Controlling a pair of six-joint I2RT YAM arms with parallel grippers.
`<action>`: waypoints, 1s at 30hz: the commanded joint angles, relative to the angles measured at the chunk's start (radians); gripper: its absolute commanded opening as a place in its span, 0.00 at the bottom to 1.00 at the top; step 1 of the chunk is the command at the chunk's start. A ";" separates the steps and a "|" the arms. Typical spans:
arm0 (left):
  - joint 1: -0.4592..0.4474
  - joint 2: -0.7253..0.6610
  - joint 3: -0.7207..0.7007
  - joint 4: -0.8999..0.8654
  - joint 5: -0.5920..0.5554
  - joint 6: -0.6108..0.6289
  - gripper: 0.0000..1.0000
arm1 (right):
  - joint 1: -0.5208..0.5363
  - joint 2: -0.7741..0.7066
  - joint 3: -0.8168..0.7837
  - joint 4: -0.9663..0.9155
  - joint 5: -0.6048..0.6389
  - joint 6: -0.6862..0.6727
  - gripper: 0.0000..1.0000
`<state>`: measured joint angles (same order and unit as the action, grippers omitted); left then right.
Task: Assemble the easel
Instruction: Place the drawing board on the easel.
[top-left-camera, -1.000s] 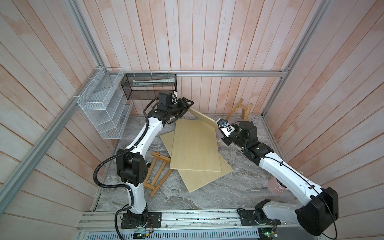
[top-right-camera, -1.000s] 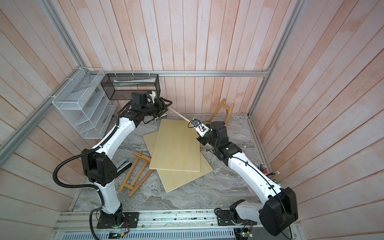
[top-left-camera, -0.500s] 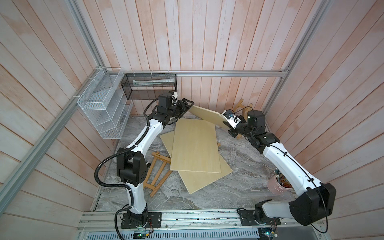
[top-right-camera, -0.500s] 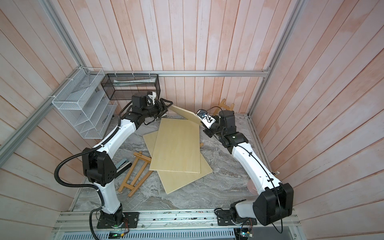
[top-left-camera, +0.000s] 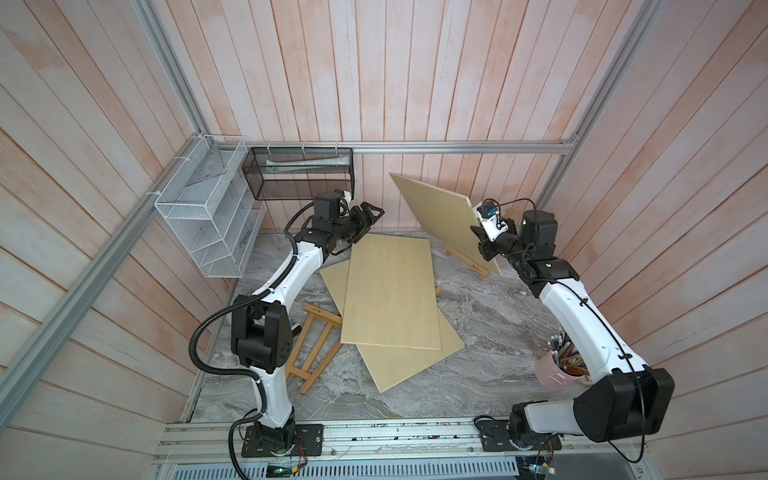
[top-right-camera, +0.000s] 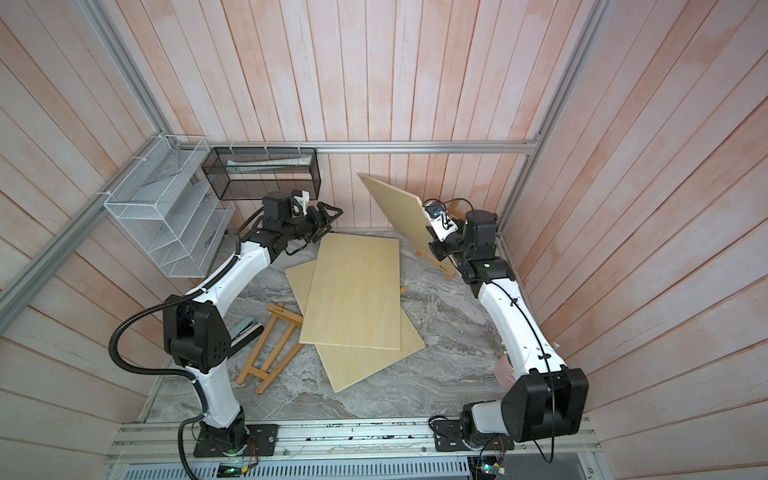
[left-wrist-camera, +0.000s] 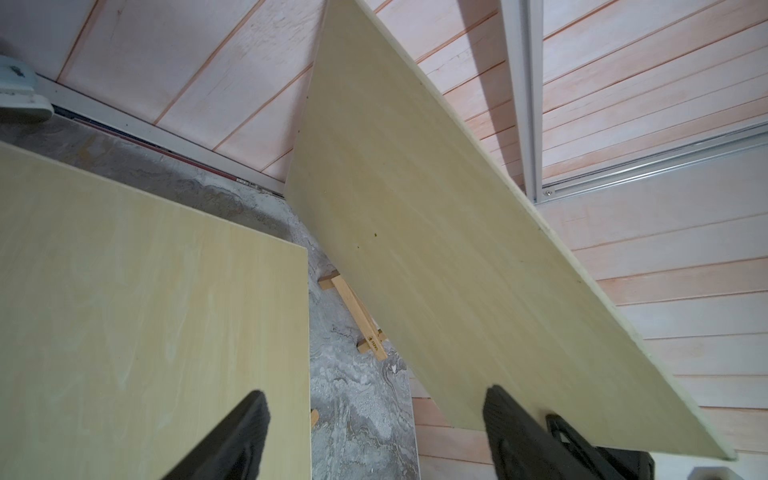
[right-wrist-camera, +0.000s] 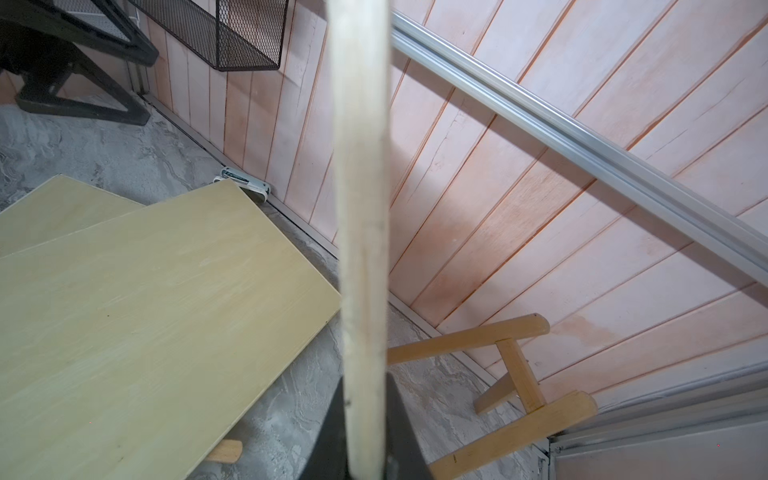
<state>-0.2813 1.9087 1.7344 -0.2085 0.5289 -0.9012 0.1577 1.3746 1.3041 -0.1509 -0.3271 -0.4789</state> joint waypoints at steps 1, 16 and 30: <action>0.005 -0.033 -0.029 0.036 0.027 0.002 0.84 | -0.004 -0.045 0.023 0.133 -0.030 0.022 0.00; -0.024 -0.027 -0.058 -0.005 0.003 0.065 0.86 | -0.130 -0.020 0.097 0.166 -0.107 0.043 0.00; -0.065 -0.016 -0.096 -0.008 -0.005 0.073 0.87 | -0.212 -0.043 0.046 0.206 -0.169 0.086 0.00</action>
<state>-0.3447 1.9072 1.6566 -0.2100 0.5266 -0.8547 -0.0105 1.3895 1.3533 -0.1375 -0.5186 -0.4316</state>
